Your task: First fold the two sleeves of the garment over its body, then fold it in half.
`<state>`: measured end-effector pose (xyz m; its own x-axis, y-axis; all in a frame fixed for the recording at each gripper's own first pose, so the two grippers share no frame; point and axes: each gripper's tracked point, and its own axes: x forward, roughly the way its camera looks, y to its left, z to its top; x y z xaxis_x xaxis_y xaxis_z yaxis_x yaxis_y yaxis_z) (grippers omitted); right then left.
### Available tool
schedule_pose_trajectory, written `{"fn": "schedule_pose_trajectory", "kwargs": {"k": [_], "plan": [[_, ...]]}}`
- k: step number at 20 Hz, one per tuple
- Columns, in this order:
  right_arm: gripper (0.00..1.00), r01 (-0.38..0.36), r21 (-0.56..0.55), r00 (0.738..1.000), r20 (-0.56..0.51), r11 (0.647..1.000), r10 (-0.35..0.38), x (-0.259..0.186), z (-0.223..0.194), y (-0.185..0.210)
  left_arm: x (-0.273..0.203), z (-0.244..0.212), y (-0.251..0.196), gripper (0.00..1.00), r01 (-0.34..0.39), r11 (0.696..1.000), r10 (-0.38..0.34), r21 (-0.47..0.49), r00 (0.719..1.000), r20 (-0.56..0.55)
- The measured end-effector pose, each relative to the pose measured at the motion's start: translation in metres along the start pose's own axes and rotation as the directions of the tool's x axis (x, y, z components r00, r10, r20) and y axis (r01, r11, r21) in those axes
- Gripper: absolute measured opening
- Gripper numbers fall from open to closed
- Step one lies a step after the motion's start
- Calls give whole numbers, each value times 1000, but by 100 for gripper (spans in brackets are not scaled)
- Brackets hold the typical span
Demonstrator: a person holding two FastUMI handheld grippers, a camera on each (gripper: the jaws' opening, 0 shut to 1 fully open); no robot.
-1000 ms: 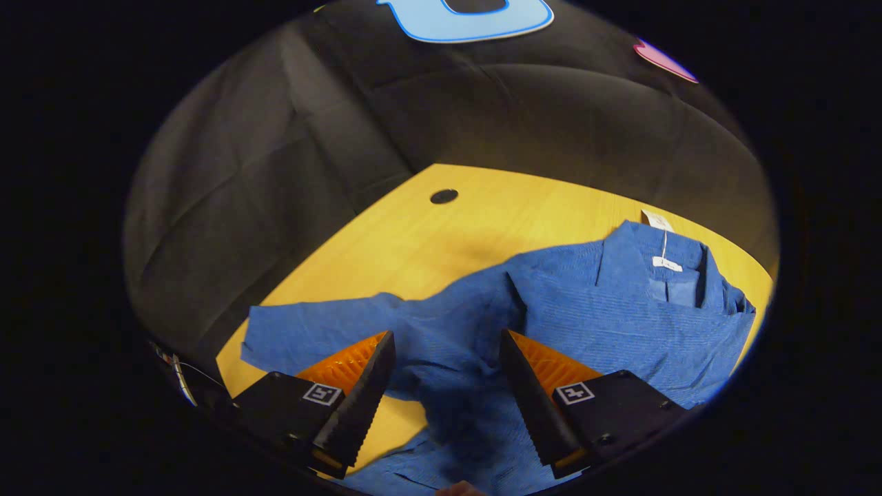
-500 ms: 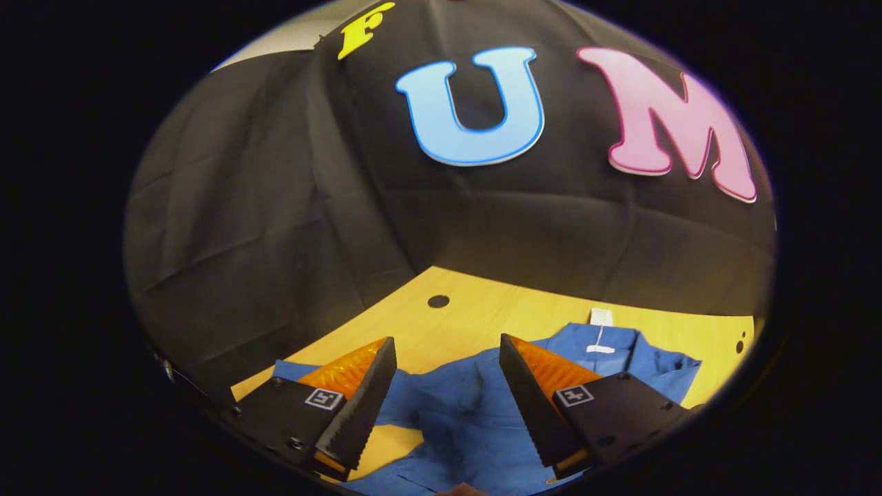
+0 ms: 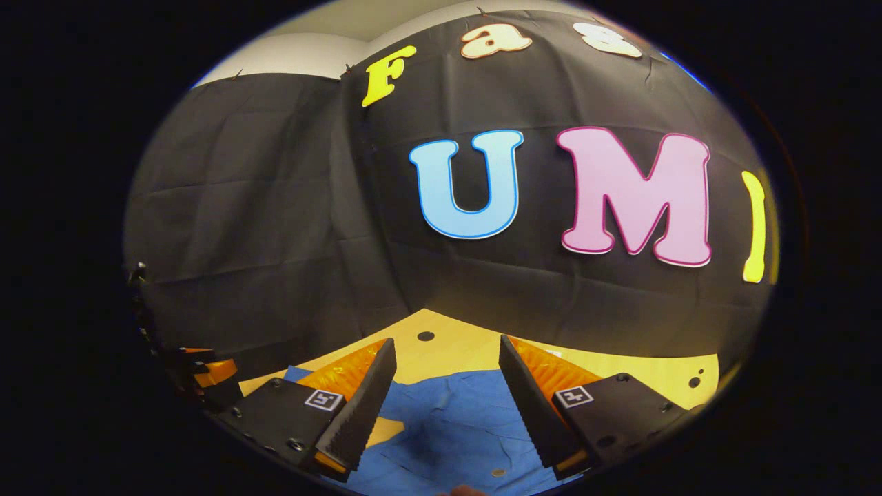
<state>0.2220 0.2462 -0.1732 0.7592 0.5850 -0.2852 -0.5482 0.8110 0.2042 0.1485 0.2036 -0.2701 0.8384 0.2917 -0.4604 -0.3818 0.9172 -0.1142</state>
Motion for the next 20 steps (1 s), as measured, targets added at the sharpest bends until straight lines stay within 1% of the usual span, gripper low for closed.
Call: {"fn": "schedule_pose_trajectory", "kwargs": {"k": [2,3,5,6,8,10,12,14,15,16,17,18,19,20], "plan": [[96,39,-25,999,29,999,-38,-17,3,-16,30,-16,-3,82,12,1000,-12,2,999,-43],[95,66,-50,998,26,997,-64,-26,0,-29,44,-25,-3,83,28,1000,-28,-4,997,-68],[95,90,-72,995,-23,993,-92,-42,-16,-45,63,-51,-1,84,14,1000,-13,7,984,-175],[95,98,-78,994,-36,992,-101,-50,-23,-53,77,-56,-3,86,2,1000,2,18,980,-198],[96,131,-90,990,-47,987,-136,-62,-28,-69,92,-65,-12,85,-8,1000,13,25,974,-225],[96,161,-71,983,-78,984,-166,-73,-38,-82,107,-76,-12,86,-22,999,28,28,967,-254],[96,179,-37,978,-106,983,-182,-78,-45,-91,118,-79,-12,85,-20,1000,22,12,961,-275],[96,199,-3,974,-114,980,-198,-83,-44,-98,126,-77,-6,85,-31,999,26,-15,962,-272],[96,205,10,973,-112,979,-203,-84,-43,-100,127,-78,0,85,-39,999,32,-19,958,-286],[96,212,18,971,-112,977,-209,-85,-41,-103,128,-81,5,87,-50,999,43,-13,954,-296],[96,217,22,970,-115,976,-213,-85,-41,-104,131,-83,7,85,-60,998,56,-4,950,-306],[96,220,26,969,-120,975,-216,-86,-41,-104,138,-89,2,85,-76,997,74,7,944,-321],[96,221,30,969,-123,975,-216,-86,-42,-105,145,-93,0,87,-84,996,82,9,940,-331],[96,222,33,968,-126,975,-216,-86,-42,-104,151,-95,-2,85,-96,995,92,6,939,-330]]}}
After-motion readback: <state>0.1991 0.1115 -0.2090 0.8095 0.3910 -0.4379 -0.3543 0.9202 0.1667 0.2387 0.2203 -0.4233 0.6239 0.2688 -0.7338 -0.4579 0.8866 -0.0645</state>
